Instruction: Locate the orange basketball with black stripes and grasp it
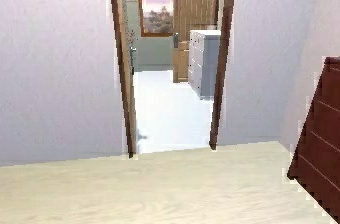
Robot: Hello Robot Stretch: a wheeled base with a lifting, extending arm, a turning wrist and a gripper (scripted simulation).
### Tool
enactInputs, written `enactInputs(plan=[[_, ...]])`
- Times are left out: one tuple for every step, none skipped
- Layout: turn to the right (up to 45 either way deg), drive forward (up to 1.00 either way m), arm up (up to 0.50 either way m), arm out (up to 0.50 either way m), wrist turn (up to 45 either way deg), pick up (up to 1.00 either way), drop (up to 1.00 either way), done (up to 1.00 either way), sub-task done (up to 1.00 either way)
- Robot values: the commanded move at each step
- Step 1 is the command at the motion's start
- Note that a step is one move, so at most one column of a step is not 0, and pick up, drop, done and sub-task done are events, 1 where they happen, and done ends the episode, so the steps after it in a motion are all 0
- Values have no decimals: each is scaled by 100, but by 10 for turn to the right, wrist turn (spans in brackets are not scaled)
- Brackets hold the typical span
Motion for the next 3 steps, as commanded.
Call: enactInputs(plan=[[0, 100, 0, 0, 0, 0, 0, 0, 0], [0, 80, 0, 0, 0, 0, 0, 0, 0], [-60, 0, 0, 0, 0, 0, 0, 0, 0]])
